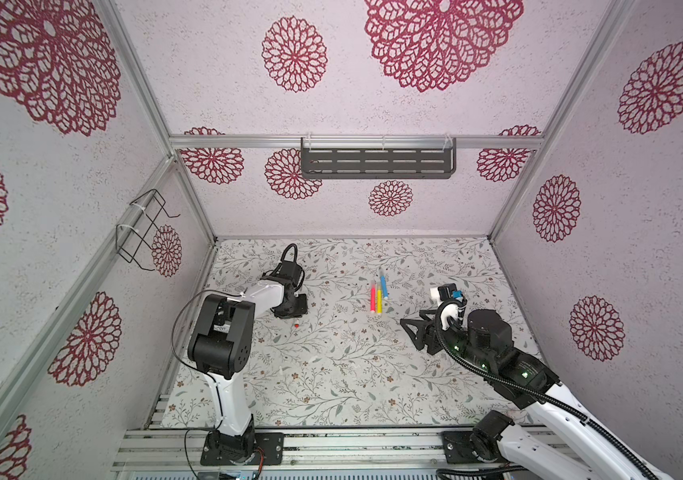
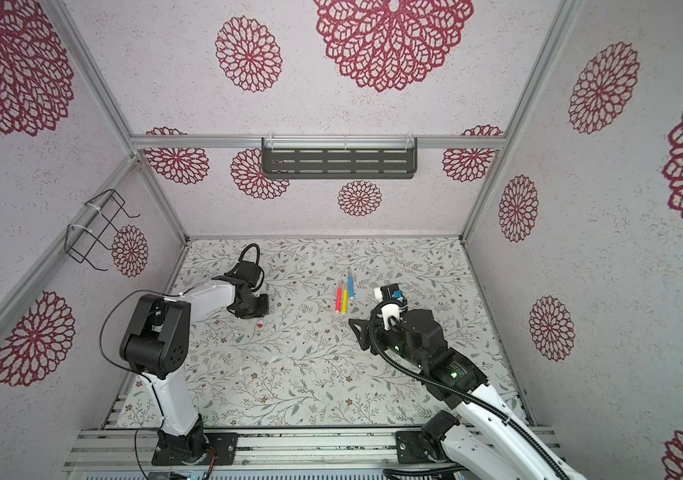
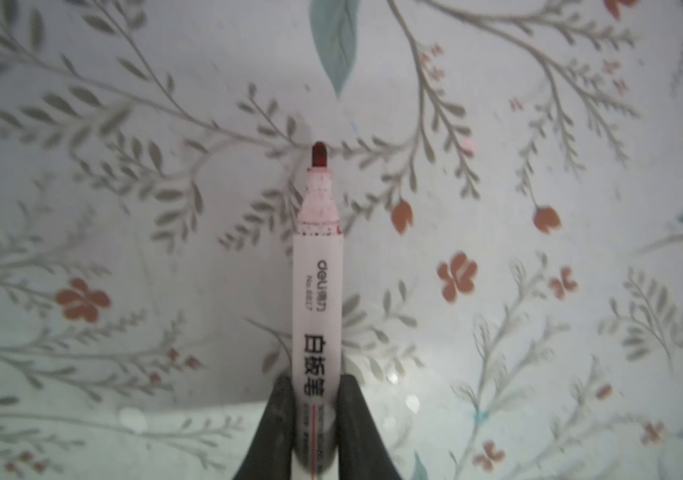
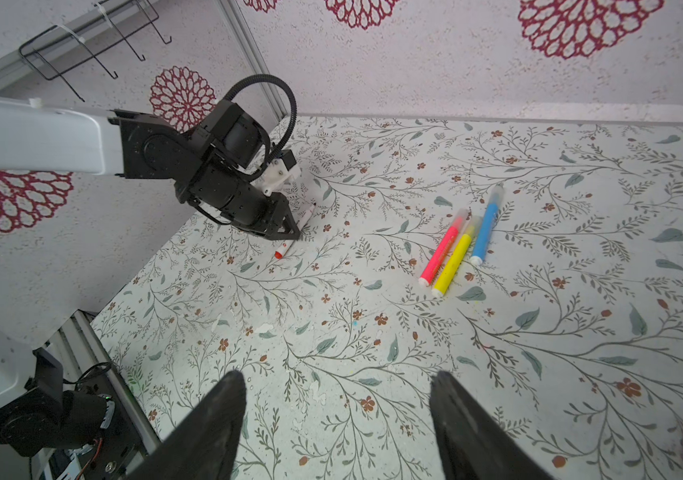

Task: Insert the pens into the pen caps
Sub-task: 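Lift the white marker upright with the left gripper toward the table center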

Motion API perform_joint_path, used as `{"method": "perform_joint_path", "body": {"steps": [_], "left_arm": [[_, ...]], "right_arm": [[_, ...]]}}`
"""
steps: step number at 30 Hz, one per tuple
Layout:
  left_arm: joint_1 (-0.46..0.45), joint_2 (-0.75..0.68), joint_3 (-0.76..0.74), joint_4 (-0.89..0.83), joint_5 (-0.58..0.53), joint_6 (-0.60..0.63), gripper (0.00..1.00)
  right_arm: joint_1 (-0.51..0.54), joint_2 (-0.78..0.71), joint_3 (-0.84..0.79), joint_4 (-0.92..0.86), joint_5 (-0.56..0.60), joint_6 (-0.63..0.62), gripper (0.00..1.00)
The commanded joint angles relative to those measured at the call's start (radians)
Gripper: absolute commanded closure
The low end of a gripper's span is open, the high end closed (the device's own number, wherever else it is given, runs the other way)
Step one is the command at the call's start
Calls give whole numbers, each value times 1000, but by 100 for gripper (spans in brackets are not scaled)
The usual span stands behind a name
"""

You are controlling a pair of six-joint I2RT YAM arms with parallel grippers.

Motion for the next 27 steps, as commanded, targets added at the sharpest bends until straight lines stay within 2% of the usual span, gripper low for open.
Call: {"method": "perform_joint_path", "body": {"steps": [1,7,13,17,21,27], "left_arm": [[-7,-125,-44,141,171,5,87],[-51,-278,-139,305,344,10,83],[-121,-383,-192,368,359,-2,83],[-168,-435,-264,503,397,-44,83],[-217,-457,-310,608,406,-87,83],[-278,-481,-336,677,383,-116,84]], "right_arm": [[-7,-4,7,12,28,4,27],[-8,36,3,29,4,21,27],[-10,91,6,78,-71,39,27],[-10,116,4,128,-149,46,26],[-12,158,7,164,-201,51,25],[-24,226,7,246,-248,87,25]]}}
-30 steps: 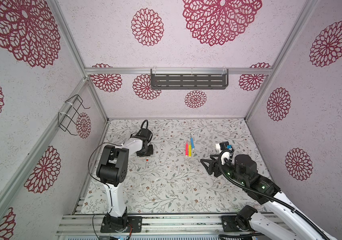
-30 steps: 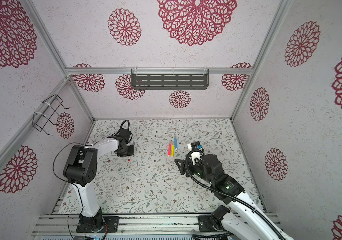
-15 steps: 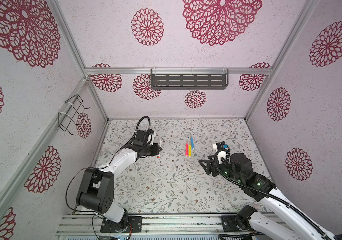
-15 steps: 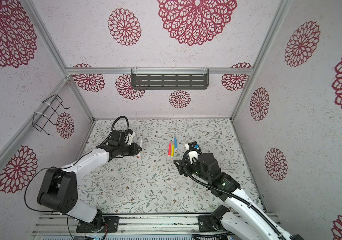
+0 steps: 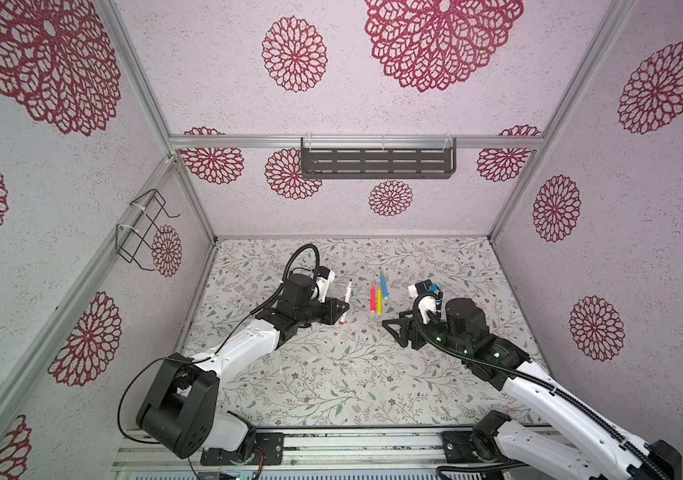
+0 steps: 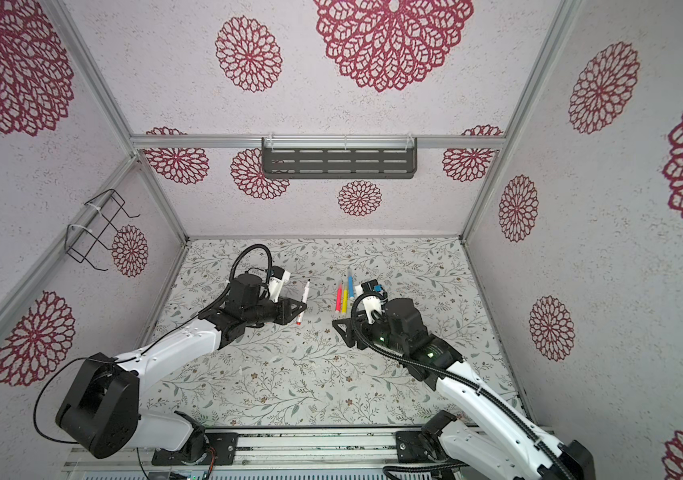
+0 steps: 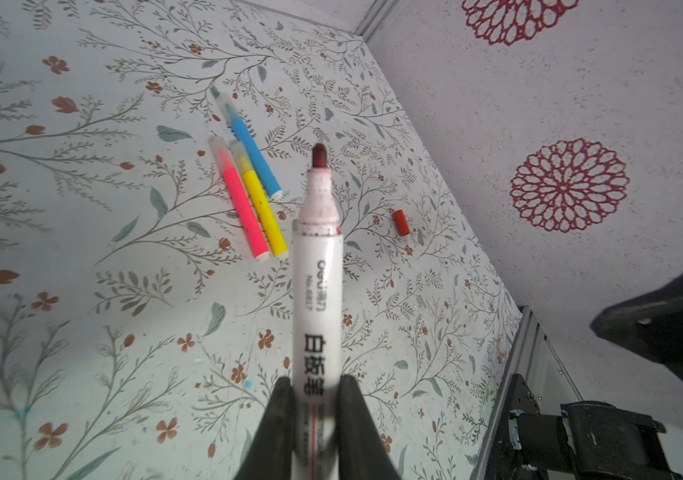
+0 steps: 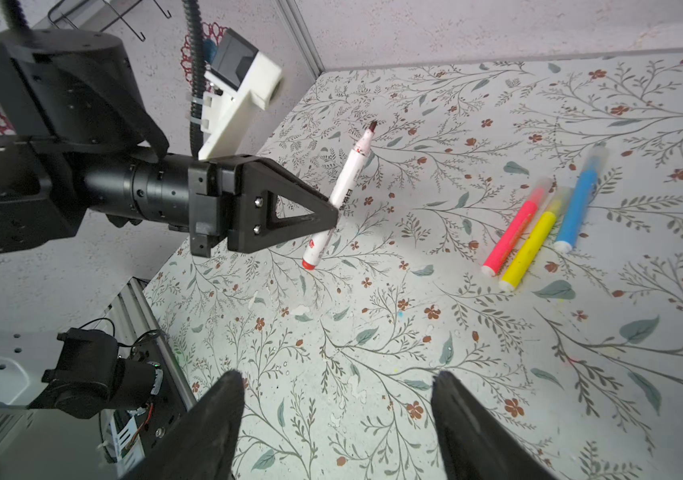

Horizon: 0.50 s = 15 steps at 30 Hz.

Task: Insert the pens into the pen caps
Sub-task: 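Lift the white marker upright with the left gripper toward the table center, then bring the upright white marker toward the right gripper while the right gripper approaches it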

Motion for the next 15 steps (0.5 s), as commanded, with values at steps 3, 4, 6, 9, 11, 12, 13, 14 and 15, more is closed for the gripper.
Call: {"method": "perform_joint_path", "body": {"steps": [3,4,6,9,11,12,13,14,15], "left_arm": [[-43,-54,-35,147,-2,-46,84],[-48,-57,-42,162,-3,-54,84],[-63,-66,-52,174,-13,-62,84],[-81,-81,-63,178,-34,-65,85],[-92,-91,-74,193,-42,-75,84],[-98,-96,-79,202,-45,-81,85],[-104,-100,-83,208,-50,-84,85],[-110,-103,-86,212,-55,-86,85],[-117,-105,-89,217,-59,-88,85]], "right_arm": [[-25,42,6,147,-93,58,25],[-28,52,6,166,-104,67,25],[-33,76,11,202,-124,83,25],[-39,108,16,243,-145,102,25],[-42,129,22,257,-149,111,25],[-42,139,24,262,-152,115,25],[-42,146,26,268,-152,118,25],[-44,156,27,274,-154,122,25],[-45,162,27,285,-159,126,25]]}}
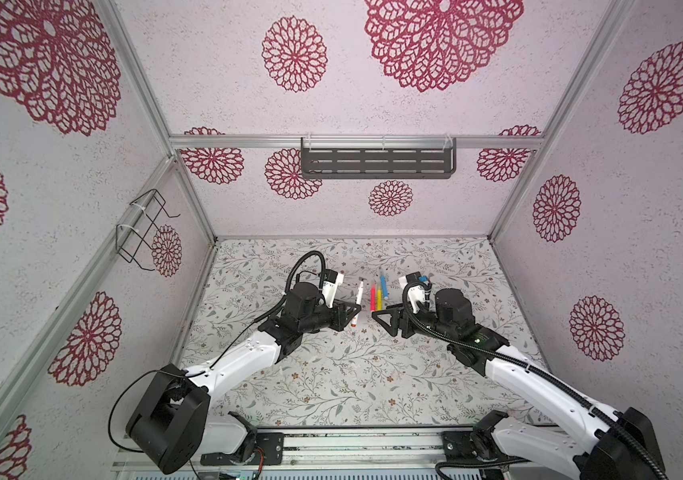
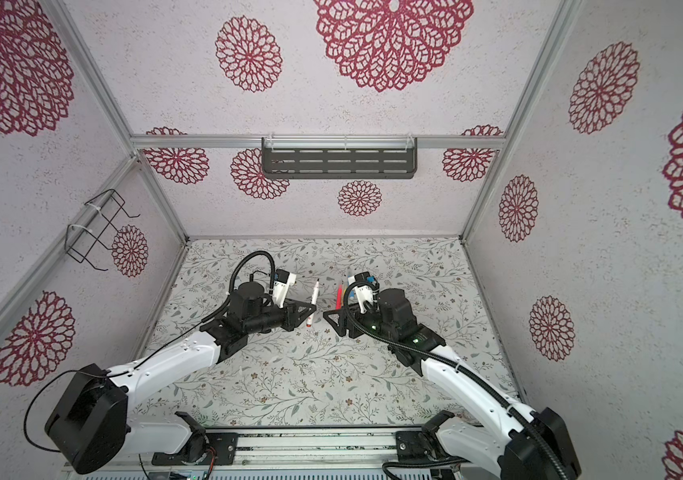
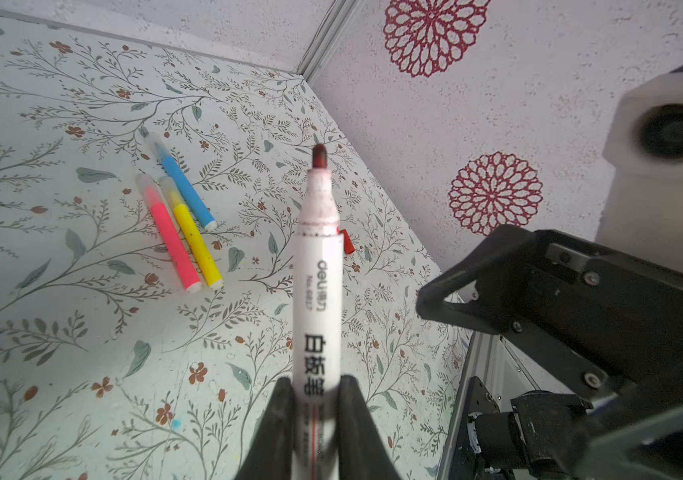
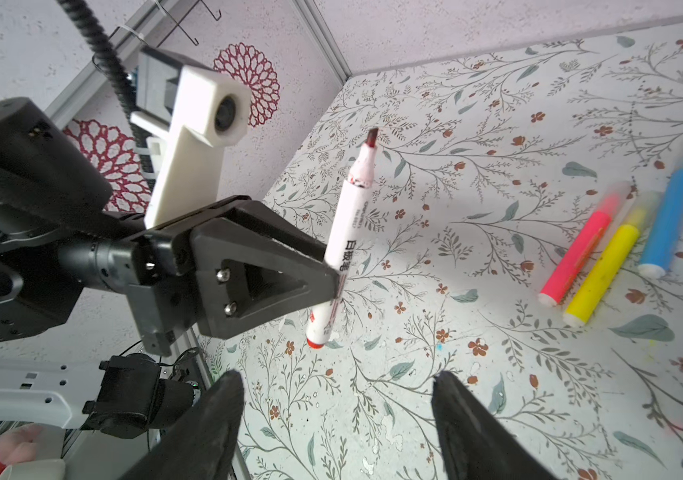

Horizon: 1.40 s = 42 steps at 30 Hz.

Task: Insert the pens into the pen caps
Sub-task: 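Bring the upright white marker toward the right gripper while the right gripper approaches it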

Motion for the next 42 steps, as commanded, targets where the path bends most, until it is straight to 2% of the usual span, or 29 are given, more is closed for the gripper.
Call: {"method": "perform_joint_path", "body": {"steps": [1,30,42], "left_arm": [[-25,-26,-13,62,-24,-18,85],[-79,-54,-29,103,-42,-34,85],[-106,-48,-33,118,-48,-40,85]], "right_arm": [[-8,9,27,85,-36,30,25],[-25,98,71,160,-89,62,29],[-28,127,91,196,-123,74,39]]}}
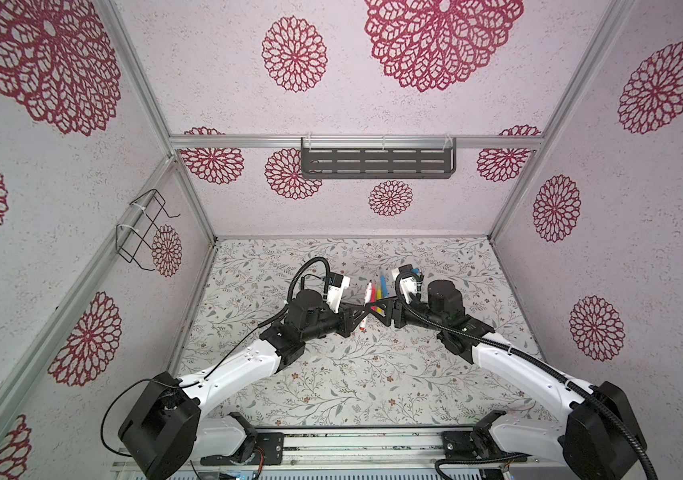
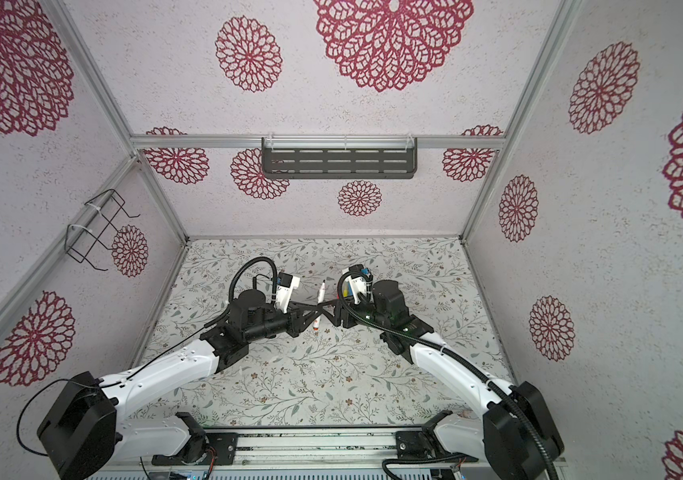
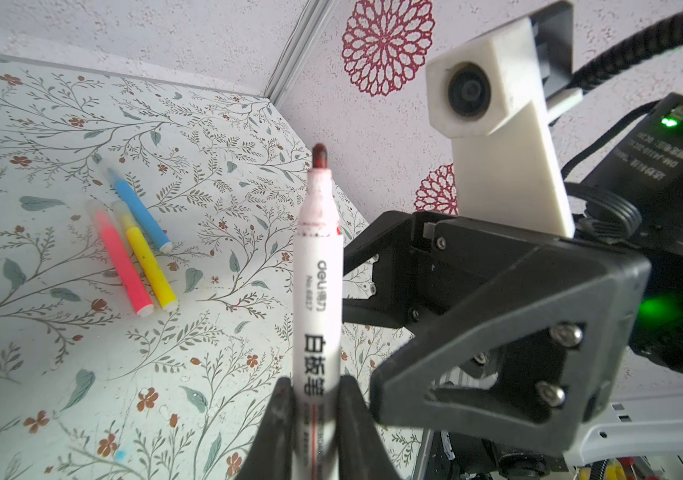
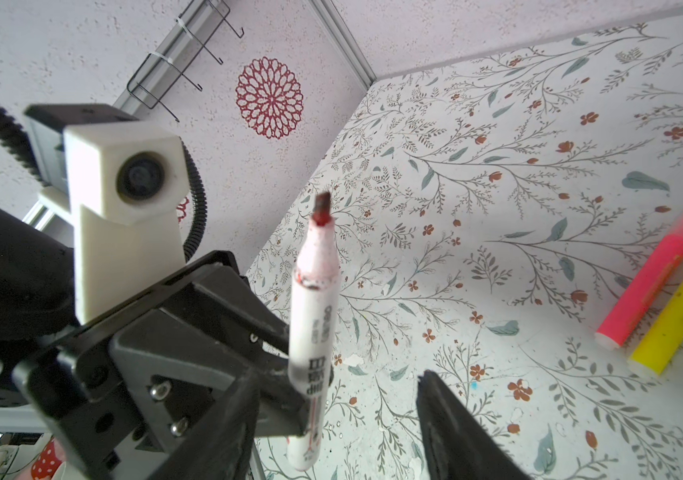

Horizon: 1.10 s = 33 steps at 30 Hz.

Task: Insert the pens into the pen caps
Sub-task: 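Bring the upright white marker toward the right gripper while the right gripper approaches it, then withdraw the right gripper from the white marker and move it over the red cap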

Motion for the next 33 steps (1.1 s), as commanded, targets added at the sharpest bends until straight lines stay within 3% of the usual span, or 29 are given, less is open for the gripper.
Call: {"method": "perform_joint_path", "body": {"steps": [1,7,14,20,23,25,28,29,33], "left_arm": [[-23,2,-8,45,1,-4,85],[-41,16,-4,57,-5,-6,85],[-53,29,6,66,-5,-5,85],[-57,33,9,67,-8,-2,85],[-57,31,9,66,-13,-6,85],[-57,31,12,60,-13,-8,79],[-57,37,25,26,-16,-8,55],[-57,40,28,17,-16,-4,52],[-57,59,43,0,10,-2,50]], "right_arm": [[-5,2,47,63,-27,12,41],[-5,12,58,73,-35,17,46],[-7,14,55,75,-38,20,59],[-6,13,49,74,-42,21,83],[-7,13,48,68,-44,19,87],[-7,10,47,65,-43,18,88],[-8,0,49,57,-38,14,89],[-8,-5,49,55,-37,13,89],[-8,-15,55,51,-35,10,89]]}}
